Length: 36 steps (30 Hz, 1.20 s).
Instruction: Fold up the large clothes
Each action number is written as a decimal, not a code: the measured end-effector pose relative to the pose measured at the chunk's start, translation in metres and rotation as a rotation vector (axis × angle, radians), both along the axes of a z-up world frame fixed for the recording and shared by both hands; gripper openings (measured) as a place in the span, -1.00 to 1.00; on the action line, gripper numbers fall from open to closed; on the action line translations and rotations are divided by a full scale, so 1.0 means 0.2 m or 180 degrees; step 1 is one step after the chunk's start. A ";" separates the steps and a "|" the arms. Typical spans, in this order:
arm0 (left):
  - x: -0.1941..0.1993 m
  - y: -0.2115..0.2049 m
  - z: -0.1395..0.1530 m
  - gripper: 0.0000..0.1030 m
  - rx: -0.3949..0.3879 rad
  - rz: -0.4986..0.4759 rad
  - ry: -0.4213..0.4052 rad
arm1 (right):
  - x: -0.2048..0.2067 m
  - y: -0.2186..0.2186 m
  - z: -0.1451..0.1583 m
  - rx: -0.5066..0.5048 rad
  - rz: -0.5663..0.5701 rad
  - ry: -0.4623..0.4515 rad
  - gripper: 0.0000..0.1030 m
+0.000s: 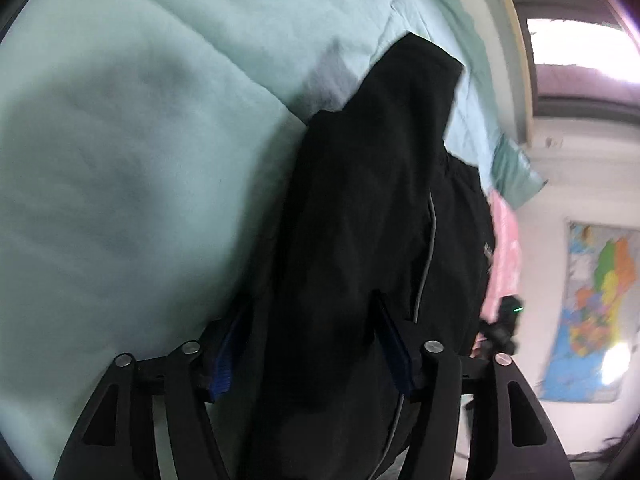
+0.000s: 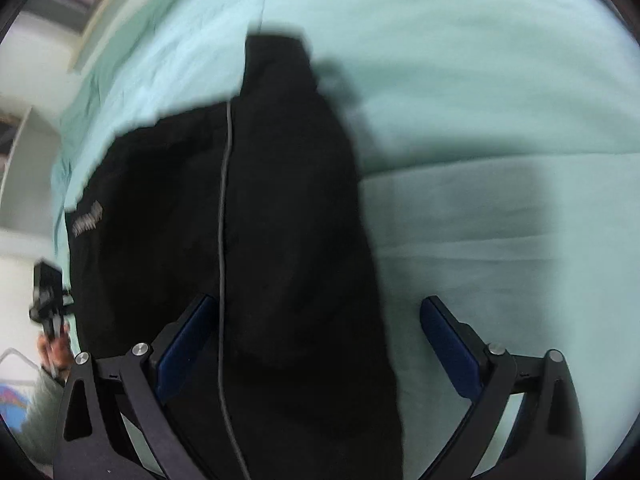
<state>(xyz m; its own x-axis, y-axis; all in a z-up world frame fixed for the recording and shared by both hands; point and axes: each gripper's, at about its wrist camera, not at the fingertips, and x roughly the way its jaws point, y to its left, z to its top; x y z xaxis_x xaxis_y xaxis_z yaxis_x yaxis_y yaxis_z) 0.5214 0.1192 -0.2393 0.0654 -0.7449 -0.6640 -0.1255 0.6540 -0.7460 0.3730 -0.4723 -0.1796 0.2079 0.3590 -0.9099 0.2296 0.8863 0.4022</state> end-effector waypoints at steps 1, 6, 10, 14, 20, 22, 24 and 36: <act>0.00 0.00 -0.01 0.28 -0.0062 0.0003 -0.0001 | 0.01 0.02 -0.02 -0.0035 0.0052 0.0018 0.90; 0.01 -0.04 -0.07 0.29 -0.0488 -0.0069 0.0027 | 0.05 0.09 -0.06 0.0201 0.0138 -0.0022 0.81; -0.02 -0.06 -0.01 0.29 -0.0925 -0.0184 -0.0120 | 0.04 0.08 -0.04 0.0399 0.0257 -0.0147 0.30; -0.03 -0.07 -0.06 0.29 -0.0856 -0.0152 -0.0050 | 0.01 0.04 -0.03 0.0493 0.0282 -0.0167 0.23; -0.02 -0.16 -0.16 0.32 -0.0716 -0.0203 0.0160 | 0.06 -0.01 -0.17 0.0980 0.0246 0.0012 0.68; -0.03 -0.17 -0.13 0.22 -0.0652 -0.0199 0.0157 | 0.07 0.01 -0.15 0.1027 0.0317 -0.0041 0.47; -0.05 -0.19 -0.07 -0.04 -0.0567 -0.0170 0.0078 | 0.06 0.04 -0.12 0.0965 0.0382 -0.0111 0.26; -0.46 -0.36 0.60 -0.32 -0.0549 -0.0444 -0.1009 | -0.24 0.30 0.43 0.0587 0.0620 -0.0793 -0.22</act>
<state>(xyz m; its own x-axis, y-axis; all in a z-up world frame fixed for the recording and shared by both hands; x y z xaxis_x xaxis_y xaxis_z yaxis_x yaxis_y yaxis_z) 0.4302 0.0465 -0.1188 0.1374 -0.8601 -0.4913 0.2104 0.5100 -0.8340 0.3246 -0.4113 -0.0937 0.3268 0.5670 -0.7562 -0.0615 0.8111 0.5816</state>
